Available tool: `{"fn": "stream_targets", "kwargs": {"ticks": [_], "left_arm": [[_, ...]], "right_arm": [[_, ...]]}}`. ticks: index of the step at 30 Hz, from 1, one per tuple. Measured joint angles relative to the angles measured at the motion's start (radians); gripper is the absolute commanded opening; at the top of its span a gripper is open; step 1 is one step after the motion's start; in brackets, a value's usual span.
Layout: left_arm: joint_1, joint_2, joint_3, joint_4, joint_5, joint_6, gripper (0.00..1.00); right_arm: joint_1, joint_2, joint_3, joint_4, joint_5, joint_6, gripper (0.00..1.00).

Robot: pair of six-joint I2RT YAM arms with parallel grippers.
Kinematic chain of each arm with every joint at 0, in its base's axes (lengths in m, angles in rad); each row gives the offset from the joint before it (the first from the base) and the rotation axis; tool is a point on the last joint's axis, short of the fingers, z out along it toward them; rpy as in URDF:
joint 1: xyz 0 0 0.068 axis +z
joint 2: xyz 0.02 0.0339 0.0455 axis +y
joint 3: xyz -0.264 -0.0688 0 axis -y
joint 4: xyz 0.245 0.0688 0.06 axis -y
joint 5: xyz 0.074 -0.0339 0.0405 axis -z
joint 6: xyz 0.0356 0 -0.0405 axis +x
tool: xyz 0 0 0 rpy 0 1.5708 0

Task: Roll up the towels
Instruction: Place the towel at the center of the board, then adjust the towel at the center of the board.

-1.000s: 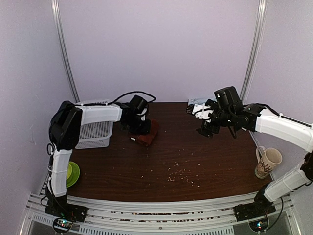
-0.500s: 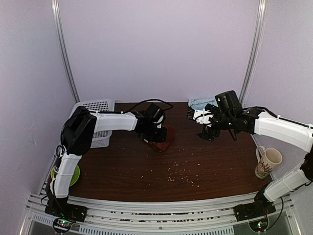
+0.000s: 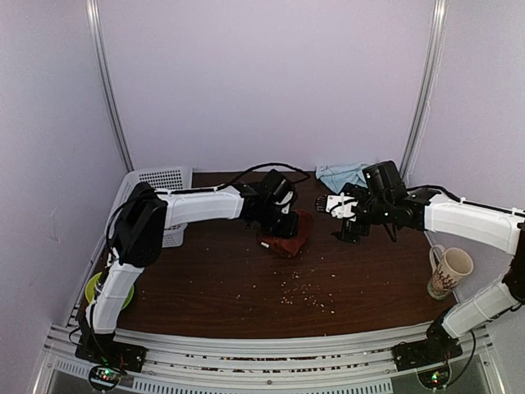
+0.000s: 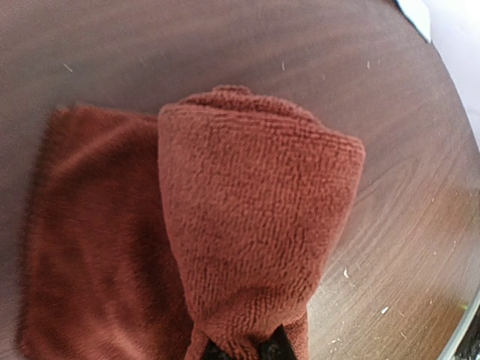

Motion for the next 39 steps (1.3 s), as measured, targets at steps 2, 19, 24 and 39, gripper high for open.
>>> {"fn": "stream_targets", "kwargs": {"ticks": [2,19,24,39], "left_arm": [[0.0,0.027,0.006,0.002,0.037,-0.008,0.0],[0.058,0.095,-0.049,0.21,0.314,-0.07,0.13],[0.087,0.095,-0.104,0.308,0.42,-0.087,0.26],[0.137,0.091,-0.171,0.399,0.517,-0.081,0.34]], "right_arm": [[-0.005,-0.002,-0.04,0.02,-0.017,-0.045,1.0],[-0.018,0.006,-0.402,0.353,-0.125,-0.593,0.99],[-0.018,0.134,-0.4,0.515,-0.123,-0.682,0.96],[-0.015,0.462,-0.282,0.947,-0.054,-0.847,0.98]]}}
